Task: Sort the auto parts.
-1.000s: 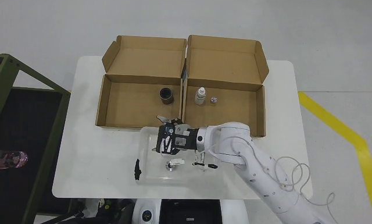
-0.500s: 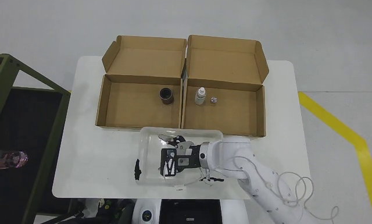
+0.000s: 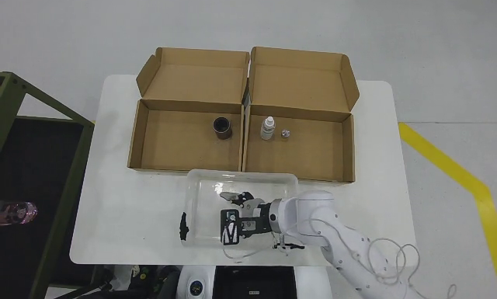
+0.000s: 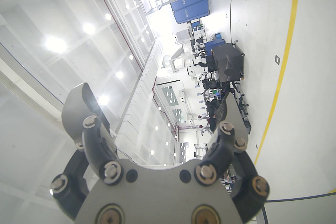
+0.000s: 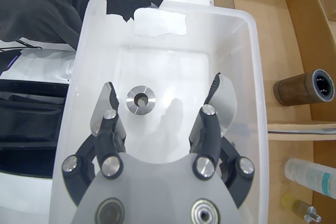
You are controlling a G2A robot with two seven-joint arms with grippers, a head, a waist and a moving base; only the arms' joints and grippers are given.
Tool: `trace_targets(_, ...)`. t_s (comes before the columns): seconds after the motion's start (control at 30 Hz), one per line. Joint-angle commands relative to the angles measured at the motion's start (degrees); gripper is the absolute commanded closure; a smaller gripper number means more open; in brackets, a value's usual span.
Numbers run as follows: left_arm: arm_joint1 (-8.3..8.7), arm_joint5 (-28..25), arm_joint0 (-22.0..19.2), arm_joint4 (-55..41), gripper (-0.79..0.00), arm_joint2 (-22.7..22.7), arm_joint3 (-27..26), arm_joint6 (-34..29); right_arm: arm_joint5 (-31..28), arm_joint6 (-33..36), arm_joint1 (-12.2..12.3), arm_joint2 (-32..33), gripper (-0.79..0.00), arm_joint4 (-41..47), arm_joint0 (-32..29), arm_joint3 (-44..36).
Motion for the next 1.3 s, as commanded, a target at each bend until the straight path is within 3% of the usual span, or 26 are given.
trace_targets(0.0, 0.00, 0.00, 0.00, 0.00, -0.785, 0.00, 0.00, 0.00, 0.16, 0.00, -0.01, -0.58, -0.573, -0.77, 0.30, 0.79)
trace_targets(0.5, 0.00, 0.00, 0.00, 0.00, -0.785, 0.00, 0.00, 0.00, 0.90, 1.37, -0.62, -5.08, -0.502, -1.85, 3.18, 6.37)
trace_targets(0.67, 0.00, 0.00, 0.00, 0.00, -0.785, 0.00, 0.00, 0.00, 1.16, 2.35, -0.82, -5.97, -0.431, -1.20, 4.04, 7.73)
trace_targets(0.9, 0.00, 0.00, 0.00, 0.00, -0.785, 0.00, 0.00, 0.00, 0.92, 3.29, -0.90, -6.69, -0.274, -0.12, 4.76, 8.49)
trace_targets(1.07, 0.00, 0.00, 0.00, 0.00, -0.785, 0.00, 0.00, 0.00, 0.72, 3.22, -0.86, -6.96, 0.000, 0.48, 4.97, 8.29)
trace_targets(1.27, 0.00, 0.00, 0.00, 0.00, -0.785, 0.00, 0.00, 0.00, 0.87, 2.14, -0.68, -6.57, 0.000, 1.40, 5.01, 7.66)
